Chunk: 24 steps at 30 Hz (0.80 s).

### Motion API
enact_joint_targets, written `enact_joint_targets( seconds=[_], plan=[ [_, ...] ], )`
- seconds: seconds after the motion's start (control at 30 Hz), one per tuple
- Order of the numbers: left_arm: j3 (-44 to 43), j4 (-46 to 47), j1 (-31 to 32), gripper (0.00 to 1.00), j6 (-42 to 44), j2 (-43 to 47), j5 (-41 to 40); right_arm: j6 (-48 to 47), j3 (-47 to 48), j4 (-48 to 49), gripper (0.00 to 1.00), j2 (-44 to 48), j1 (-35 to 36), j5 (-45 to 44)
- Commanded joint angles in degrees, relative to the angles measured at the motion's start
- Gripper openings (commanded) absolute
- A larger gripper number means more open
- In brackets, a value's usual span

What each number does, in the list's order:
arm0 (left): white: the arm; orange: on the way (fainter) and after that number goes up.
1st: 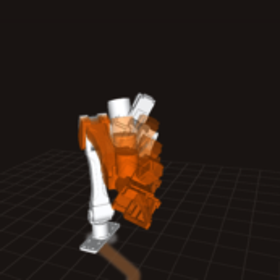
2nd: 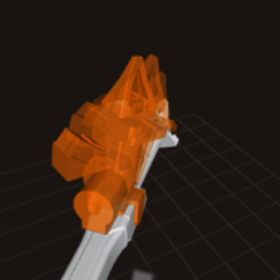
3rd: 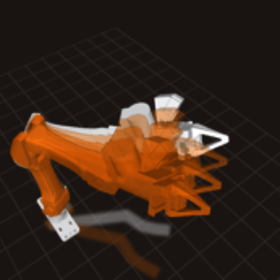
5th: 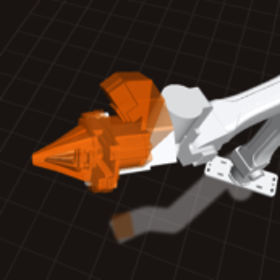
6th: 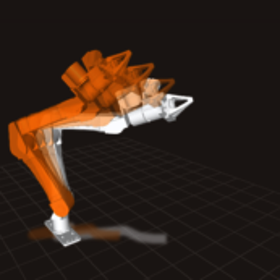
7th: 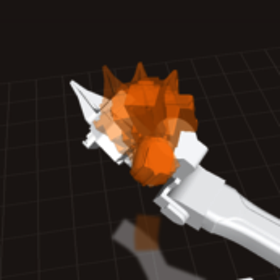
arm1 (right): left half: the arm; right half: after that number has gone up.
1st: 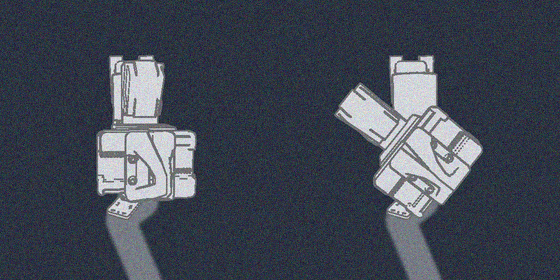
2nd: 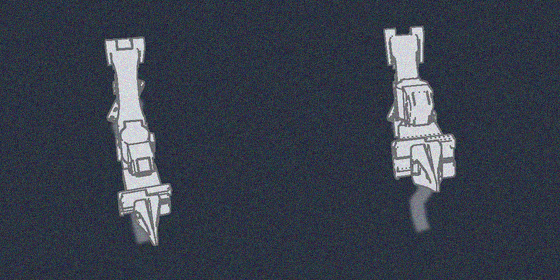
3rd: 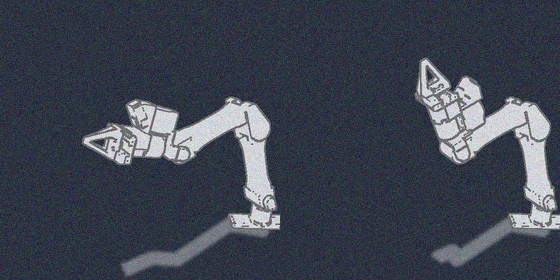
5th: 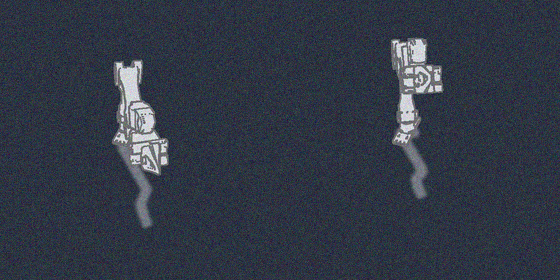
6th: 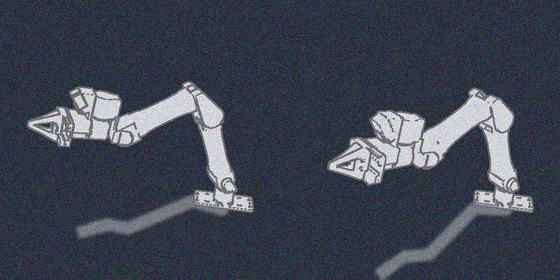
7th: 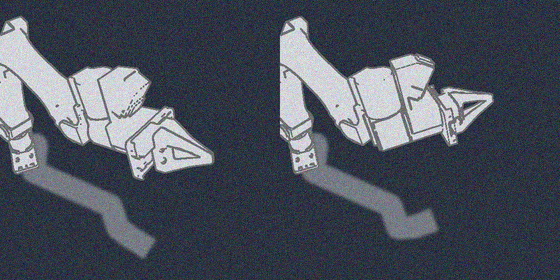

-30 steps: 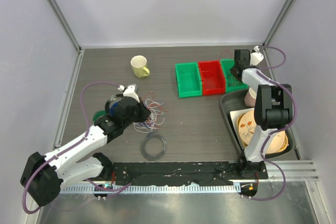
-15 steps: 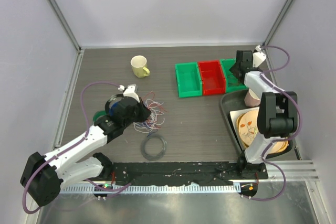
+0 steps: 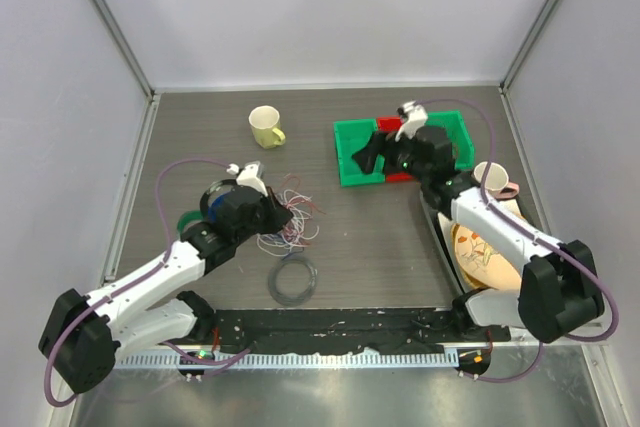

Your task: Untangle the cables

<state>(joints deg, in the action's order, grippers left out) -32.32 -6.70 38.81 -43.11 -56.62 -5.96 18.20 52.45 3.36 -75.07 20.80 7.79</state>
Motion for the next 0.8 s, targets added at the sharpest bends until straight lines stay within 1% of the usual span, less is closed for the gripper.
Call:
enact_joint_targets(
  seconds=[0.0,0.07,0.13,0.2,0.23,0.3,0.37,0.43,0.47,0.53,0.6,0.63,0.67,0.7,0.73,0.77],
  plan=[
    [1.4,5.6,-0.3,0.00,-1.3,-0.4,3.4,5.7,-10.9,19.2,0.91,0.5,6.4,22.0],
    [1.8,6.4,-0.3,0.00,-0.9,-1.2,5.9,6.2,-11.6,20.9,0.91,-0.5,10.7,24.1],
    [2.6,9.4,-0.3,0.00,-0.7,-1.3,9.0,7.7,-10.4,19.0,0.90,-2.6,12.5,23.8],
    [2.8,10.0,-0.3,0.00,-0.7,-1.2,8.9,8.2,-9.7,15.8,0.87,-3.7,15.2,20.8],
    [2.6,9.8,-0.3,0.00,-0.1,-1.4,8.6,6.3,-9.7,14.5,0.87,-4.5,16.5,18.8],
    [1.7,7.7,-0.3,0.00,0.9,-1.8,7.4,5.9,-9.6,11.7,0.84,-5.3,18.6,17.2],
    [0.2,6.9,-0.3,0.00,2.2,-2.4,6.9,6.9,-9.9,12.2,0.79,-6.8,19.0,18.7],
    [-0.1,6.9,-0.3,0.00,3.2,-2.8,8.3,7.7,-10.0,12.6,0.75,-7.4,19.6,17.4],
    [-0.1,6.9,-0.3,0.00,3.8,-2.7,8.9,7.8,-10.0,13.0,0.71,-7.7,19.7,16.1],
    [-0.6,6.2,-0.3,0.00,4.3,-2.7,8.9,7.8,-9.3,12.3,0.66,-8.3,19.8,15.9],
    [-1.2,4.7,-0.3,0.00,5.0,-2.6,9.0,8.0,-8.3,11.9,0.59,-9.1,19.9,15.9],
    [-1.2,4.8,-0.3,0.00,5.0,-2.4,9.0,8.2,-8.2,12.2,0.55,-9.3,20.0,15.6],
    [-1.0,4.7,-0.3,0.00,5.1,-2.1,9.1,8.3,-8.3,12.7,0.38,-9.3,20.2,15.4],
    [-0.9,4.6,-0.3,0.00,5.1,-2.0,8.9,8.3,-8.4,13.4,0.27,-9.1,20.2,15.5],
    [-0.8,4.5,-0.3,0.00,5.1,-1.6,8.8,8.3,-8.3,13.1,0.19,-9.1,20.2,15.8],
    [-0.8,4.2,-0.3,0.00,5.1,-1.5,8.1,8.3,-8.1,12.6,0.01,-9.0,20.2,16.4]
  ],
)
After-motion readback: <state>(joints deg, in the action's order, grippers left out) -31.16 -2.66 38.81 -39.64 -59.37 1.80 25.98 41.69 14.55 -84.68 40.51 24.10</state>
